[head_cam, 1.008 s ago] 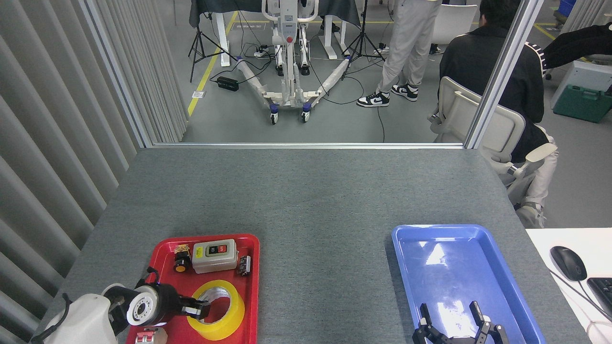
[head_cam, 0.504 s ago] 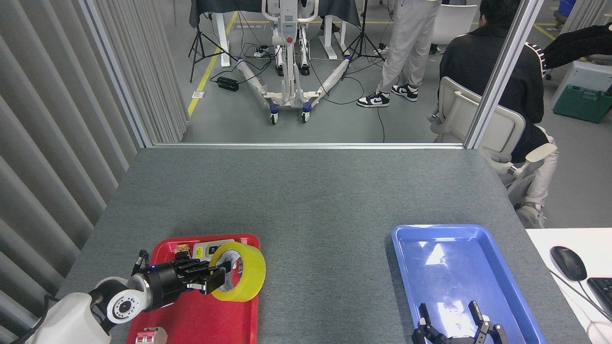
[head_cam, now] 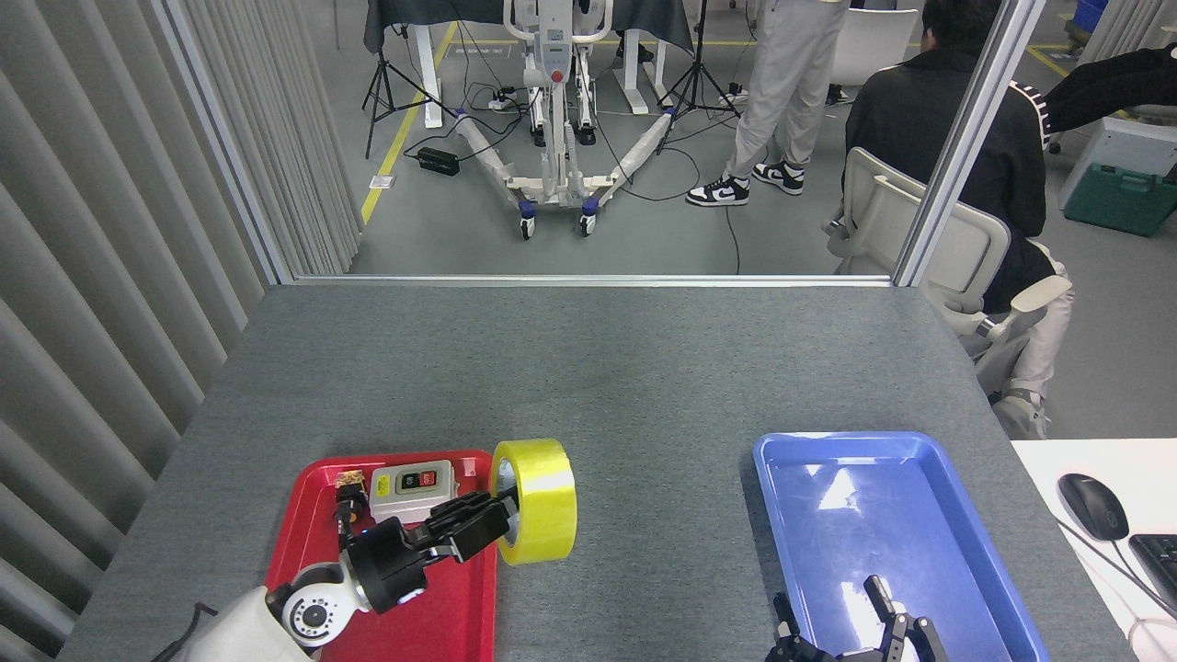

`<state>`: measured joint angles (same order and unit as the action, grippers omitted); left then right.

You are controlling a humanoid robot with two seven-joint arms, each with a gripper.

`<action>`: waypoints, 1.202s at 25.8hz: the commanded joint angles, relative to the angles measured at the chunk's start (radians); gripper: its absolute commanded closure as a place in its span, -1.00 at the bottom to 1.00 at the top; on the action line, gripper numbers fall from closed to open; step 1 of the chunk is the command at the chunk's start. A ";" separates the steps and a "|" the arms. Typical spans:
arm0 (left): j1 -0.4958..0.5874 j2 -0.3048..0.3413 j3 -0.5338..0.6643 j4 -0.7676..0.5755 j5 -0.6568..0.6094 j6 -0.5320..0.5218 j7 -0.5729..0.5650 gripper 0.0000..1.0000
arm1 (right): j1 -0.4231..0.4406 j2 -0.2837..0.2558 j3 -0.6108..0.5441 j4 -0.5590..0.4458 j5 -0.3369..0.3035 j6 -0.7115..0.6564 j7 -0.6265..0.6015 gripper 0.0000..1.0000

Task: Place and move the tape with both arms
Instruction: 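Carry the tape roll toward the right gripper with the left gripper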

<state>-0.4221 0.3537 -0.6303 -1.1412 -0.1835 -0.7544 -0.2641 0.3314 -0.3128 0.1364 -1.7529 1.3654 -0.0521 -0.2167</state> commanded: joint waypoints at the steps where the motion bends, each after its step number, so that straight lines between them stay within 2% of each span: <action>1: -0.027 -0.074 -0.051 0.037 -0.004 -0.023 -0.007 1.00 | 0.000 0.001 -0.006 0.003 0.000 -0.090 -0.015 -1.00; 6: -0.072 -0.131 -0.196 0.044 -0.002 -0.031 -0.015 1.00 | -0.002 -0.006 -0.009 0.003 -0.003 -0.259 -0.075 -1.00; 11: -0.072 -0.170 -0.207 0.090 -0.001 -0.031 0.003 1.00 | -0.003 -0.026 -0.017 0.009 -0.003 -0.523 -0.121 -1.00; 15: -0.070 -0.186 -0.207 0.127 0.007 -0.031 0.008 1.00 | 0.017 -0.043 -0.080 0.009 -0.005 -0.733 -0.156 -1.00; 20: -0.066 -0.191 -0.198 0.156 0.010 -0.031 0.011 1.00 | 0.015 -0.042 -0.093 0.009 -0.011 -0.733 -0.162 -1.00; 24: -0.040 -0.180 -0.200 0.129 0.010 -0.031 0.086 1.00 | 0.003 -0.040 -0.093 0.013 -0.012 -0.718 -0.158 -1.00; 26: -0.026 -0.168 -0.198 0.110 0.009 -0.031 0.088 1.00 | -0.003 -0.040 -0.093 0.027 -0.012 -0.704 -0.155 -1.00; 31: 0.025 -0.144 -0.198 0.047 -0.004 -0.031 0.091 1.00 | -0.068 -0.046 -0.081 0.070 -0.014 -0.684 -0.153 -1.00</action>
<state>-0.4281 0.1958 -0.8286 -1.0580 -0.1791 -0.7849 -0.1766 0.2910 -0.3568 0.0492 -1.7022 1.3522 -0.7451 -0.3738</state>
